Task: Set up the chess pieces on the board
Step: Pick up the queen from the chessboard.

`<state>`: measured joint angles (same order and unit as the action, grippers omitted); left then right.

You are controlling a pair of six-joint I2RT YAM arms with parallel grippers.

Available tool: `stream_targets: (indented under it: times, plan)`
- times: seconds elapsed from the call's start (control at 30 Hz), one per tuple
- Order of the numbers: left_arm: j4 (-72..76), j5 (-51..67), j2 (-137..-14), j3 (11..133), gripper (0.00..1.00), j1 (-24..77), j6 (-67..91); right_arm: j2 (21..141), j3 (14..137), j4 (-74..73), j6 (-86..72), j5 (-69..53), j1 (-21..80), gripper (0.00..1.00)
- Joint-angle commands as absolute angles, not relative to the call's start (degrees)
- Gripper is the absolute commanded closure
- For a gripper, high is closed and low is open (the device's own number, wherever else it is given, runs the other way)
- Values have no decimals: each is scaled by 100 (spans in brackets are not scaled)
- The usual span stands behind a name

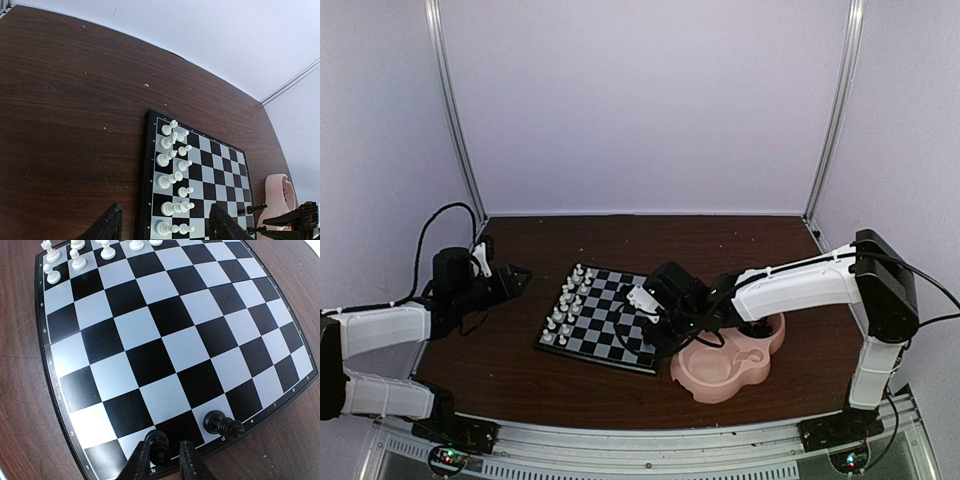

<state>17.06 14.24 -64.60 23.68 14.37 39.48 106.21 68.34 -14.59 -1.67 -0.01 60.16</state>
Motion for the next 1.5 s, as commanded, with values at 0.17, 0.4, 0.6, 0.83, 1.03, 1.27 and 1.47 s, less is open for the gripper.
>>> stream_targets:
  times: [0.17, 0.4, 0.6, 0.83, 1.03, 1.27, 1.47]
  plan:
    - [1872, 1492, -6486, 2509, 41, 1468, 3858, 10754, 7040, -1606, -163, -114, 6064, 81]
    - [1868, 1494, -6487, 2514, 41, 1468, 3855, 10670, 7010, -1576, -176, -173, 6064, 84]
    - [1862, 1499, -6486, 2518, 40, 1468, 3849, 10481, 6904, -1495, -204, -200, 6064, 88]
    - [1854, 1492, -6477, 2516, 41, 1468, 3848, 10259, 6798, -1403, -227, -132, 6064, 89]
    - [1847, 1486, -6441, 2514, 41, 1468, 3849, 9579, 6364, -1023, -262, 225, 6058, 89]
    - [1846, 1479, -6434, 2514, 41, 1468, 3849, 8848, 5779, -545, -391, 1083, 6018, 89]
    - [1726, 1362, -6234, 2499, 41, 1468, 3779, 9097, 5852, -404, -441, 1222, 5823, 90]
